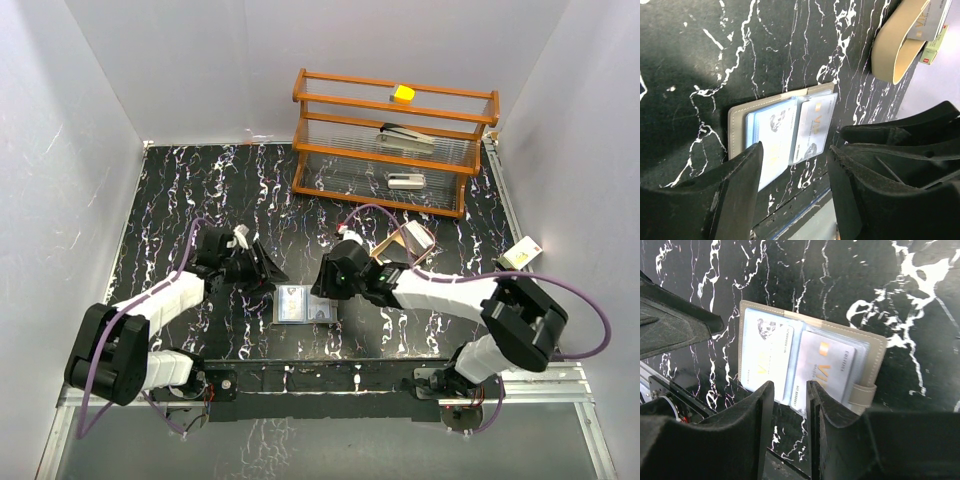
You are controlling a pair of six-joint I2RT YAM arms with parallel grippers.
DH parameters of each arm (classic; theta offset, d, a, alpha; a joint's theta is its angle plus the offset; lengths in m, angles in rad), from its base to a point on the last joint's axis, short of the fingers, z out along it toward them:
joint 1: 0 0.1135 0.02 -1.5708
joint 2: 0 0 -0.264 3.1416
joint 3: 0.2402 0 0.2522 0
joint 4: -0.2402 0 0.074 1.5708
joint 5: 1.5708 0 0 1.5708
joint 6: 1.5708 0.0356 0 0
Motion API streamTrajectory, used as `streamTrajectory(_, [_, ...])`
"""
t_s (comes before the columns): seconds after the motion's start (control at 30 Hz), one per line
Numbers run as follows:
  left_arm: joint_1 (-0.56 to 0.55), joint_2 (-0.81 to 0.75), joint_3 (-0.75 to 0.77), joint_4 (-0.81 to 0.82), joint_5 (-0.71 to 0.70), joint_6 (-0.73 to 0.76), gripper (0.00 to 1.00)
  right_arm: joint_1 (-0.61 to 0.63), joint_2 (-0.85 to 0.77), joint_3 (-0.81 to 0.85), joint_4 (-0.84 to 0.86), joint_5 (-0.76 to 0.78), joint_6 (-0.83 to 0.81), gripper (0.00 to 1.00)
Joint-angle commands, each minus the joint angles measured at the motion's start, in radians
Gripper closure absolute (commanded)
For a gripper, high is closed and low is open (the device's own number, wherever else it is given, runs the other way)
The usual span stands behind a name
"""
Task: Put the credit cards into the card holder
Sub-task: Turn over the card slot in the card holder.
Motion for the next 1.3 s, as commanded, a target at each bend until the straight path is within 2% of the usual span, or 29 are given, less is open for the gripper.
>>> streamTrajectory(0.0, [0.057, -0.024, -0.042, 0.030, 0.132, -0.018, 0.47, 0.030, 0.071, 0.092, 0.059, -0.018, 0.019, 0.70])
streamTrajectory(0.4, [0.080, -0.003, -0.097, 0.104, 0.187, -0.038, 0.47, 0.050, 0.232, 0.165, 0.067, -0.046, 0.016, 0.73])
streamTrajectory(0.73, [0.081, 0.057, -0.100, 0.135, 0.230, -0.026, 0.46, 0.060, 0.281, 0.126, 0.057, -0.041, 0.024, 0.90])
streamTrajectory(1.27, [0.081, 0.088, -0.112, 0.151, 0.225, -0.035, 0.46, 0.062, 0.275, 0.107, 0.076, -0.044, 0.026, 0.92])
